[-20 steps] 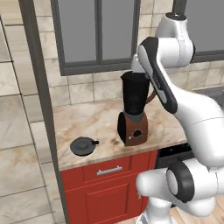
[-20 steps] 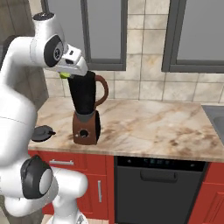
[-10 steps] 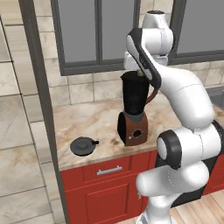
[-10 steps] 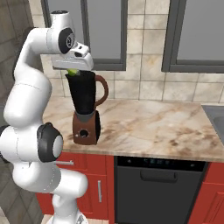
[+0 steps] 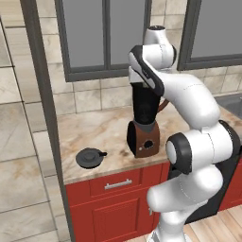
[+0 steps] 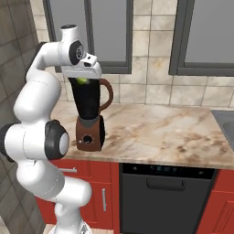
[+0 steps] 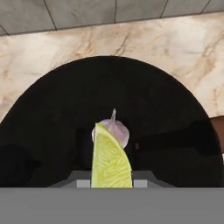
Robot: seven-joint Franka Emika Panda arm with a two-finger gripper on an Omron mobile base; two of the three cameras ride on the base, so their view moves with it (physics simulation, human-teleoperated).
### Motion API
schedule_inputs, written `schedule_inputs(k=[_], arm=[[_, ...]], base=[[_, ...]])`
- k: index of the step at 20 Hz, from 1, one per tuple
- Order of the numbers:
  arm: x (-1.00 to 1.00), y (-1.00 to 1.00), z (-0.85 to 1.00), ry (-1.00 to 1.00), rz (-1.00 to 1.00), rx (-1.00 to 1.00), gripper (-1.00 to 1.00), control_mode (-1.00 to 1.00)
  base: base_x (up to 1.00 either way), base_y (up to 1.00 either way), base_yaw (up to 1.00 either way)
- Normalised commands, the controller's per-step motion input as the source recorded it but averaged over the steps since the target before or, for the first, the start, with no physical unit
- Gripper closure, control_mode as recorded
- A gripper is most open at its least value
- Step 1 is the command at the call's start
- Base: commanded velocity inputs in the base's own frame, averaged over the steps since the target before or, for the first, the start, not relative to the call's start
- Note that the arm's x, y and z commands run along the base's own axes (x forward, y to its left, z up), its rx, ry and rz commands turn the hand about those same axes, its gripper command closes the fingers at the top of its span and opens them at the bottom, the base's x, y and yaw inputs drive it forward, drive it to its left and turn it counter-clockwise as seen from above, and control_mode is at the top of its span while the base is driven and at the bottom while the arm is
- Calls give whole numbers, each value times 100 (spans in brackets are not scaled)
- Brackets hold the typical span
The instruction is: Grab the lemon wedge and garlic from the fridge, place them in the blender, close the lid, and turn on the blender to create a marinade.
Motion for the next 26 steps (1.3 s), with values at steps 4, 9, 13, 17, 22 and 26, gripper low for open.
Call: schedule_inputs(k=[4,9,13,17,22,26], arm=[[32,0,0,0,0,0,100,-100],[7,0,-1,0,0,0,-100,-100],[0,0,2,-3,0,0,-100,-100],[-5,0,23,-13,0,0,-100,-100],[-28,3,41,-25,0,0,-100,-100],[-59,5,28,-23,0,0,-100,-100]], base=[[0,0,0],[0,0,0],[0,0,0],[0,0,0],[0,0,0],[0,0,0]])
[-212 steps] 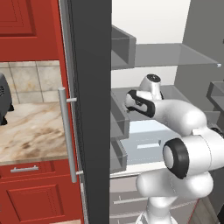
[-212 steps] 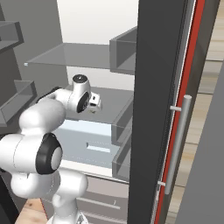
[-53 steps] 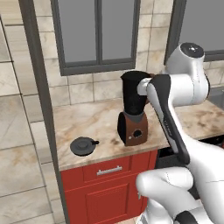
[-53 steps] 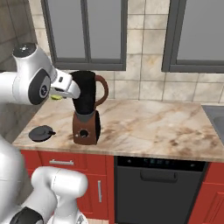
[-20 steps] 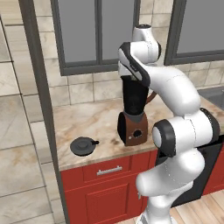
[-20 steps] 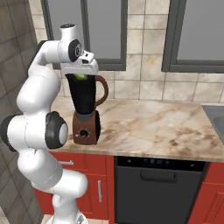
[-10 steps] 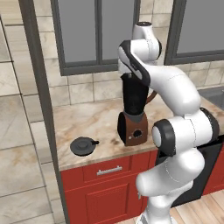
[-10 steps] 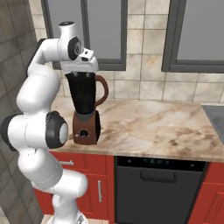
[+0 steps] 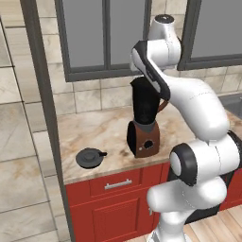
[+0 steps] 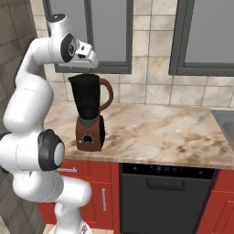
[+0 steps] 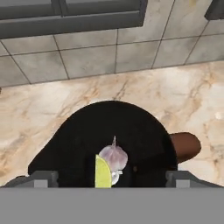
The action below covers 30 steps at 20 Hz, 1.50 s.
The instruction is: Grab the lemon wedge and garlic from the fridge, place them in the blender, close the lid, and turn on the blender to create a marinade.
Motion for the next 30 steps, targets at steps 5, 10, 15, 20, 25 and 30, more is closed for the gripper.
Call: schedule_inputs(k=[5,10,15,20,25,30], arm=[[-96,0,9,-20,0,0,-100,-100],[-100,0,0,-16,0,1,-100,-100],[-83,0,0,-7,0,0,-100,-100],[-55,0,-2,-5,0,1,-100,-100],[-23,13,-2,0,0,1,-100,-100],[-18,33,-3,10,5,2,-100,-100]], base=[[0,0,0],[0,0,0],[0,0,0],[0,0,0],[0,0,0],[0,0,0]])
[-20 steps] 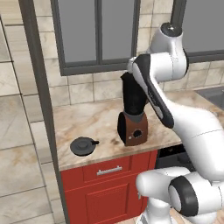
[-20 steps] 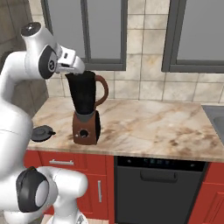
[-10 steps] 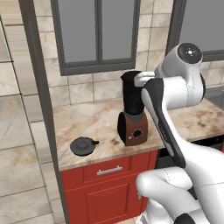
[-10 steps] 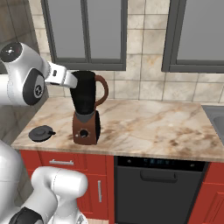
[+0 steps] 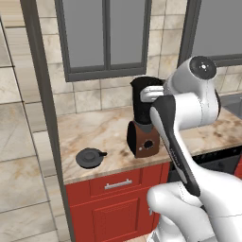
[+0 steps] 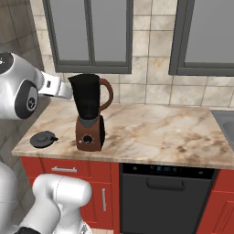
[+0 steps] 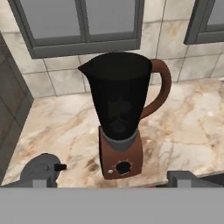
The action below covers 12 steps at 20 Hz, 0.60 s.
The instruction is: Grab the lemon wedge and garlic from the fridge, place them in the blender, close the lid, and turn on the blender to create a marinade.
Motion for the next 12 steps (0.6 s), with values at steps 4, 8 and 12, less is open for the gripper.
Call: schedule_inputs(k=[4,8,12], arm=[[-25,49,-12,23,19,0,-100,-100],[-9,68,-29,31,28,-6,-100,-100],[-8,56,-37,31,36,-8,-100,-100]], base=[[0,0,0],[0,0,0],[0,0,0]])
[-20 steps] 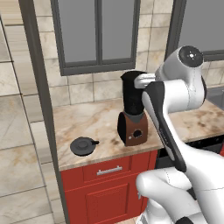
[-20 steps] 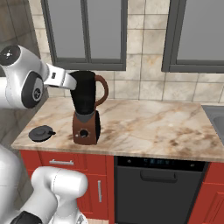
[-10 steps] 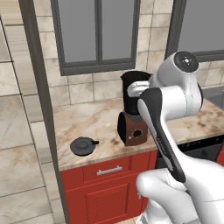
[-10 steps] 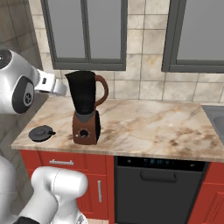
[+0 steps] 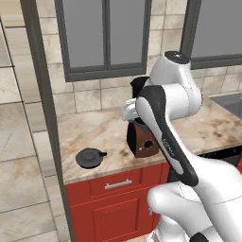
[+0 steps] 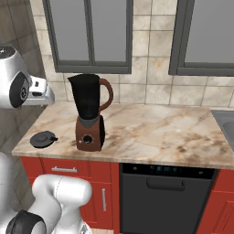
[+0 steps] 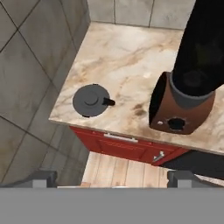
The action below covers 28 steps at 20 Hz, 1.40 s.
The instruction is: Grab the lemon wedge and garlic from the fridge, place them in the blender, close the lid, and turn on the blender to create a marinade.
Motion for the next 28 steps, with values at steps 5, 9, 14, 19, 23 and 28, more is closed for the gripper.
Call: schedule_inputs(k=[5,9,14,19,23,28], arm=[[0,25,-42,29,46,-6,-100,-100],[0,61,-30,22,35,-13,-100,-100],[24,62,-75,10,28,-10,-100,-100],[46,11,-79,16,32,-6,-100,-100],[53,4,-60,6,29,0,-100,-100],[47,29,-52,0,15,-4,-100,-100]], base=[[0,0,0],[0,0,0],[0,0,0],[0,0,0],[0,0,0],[0,0,0]])
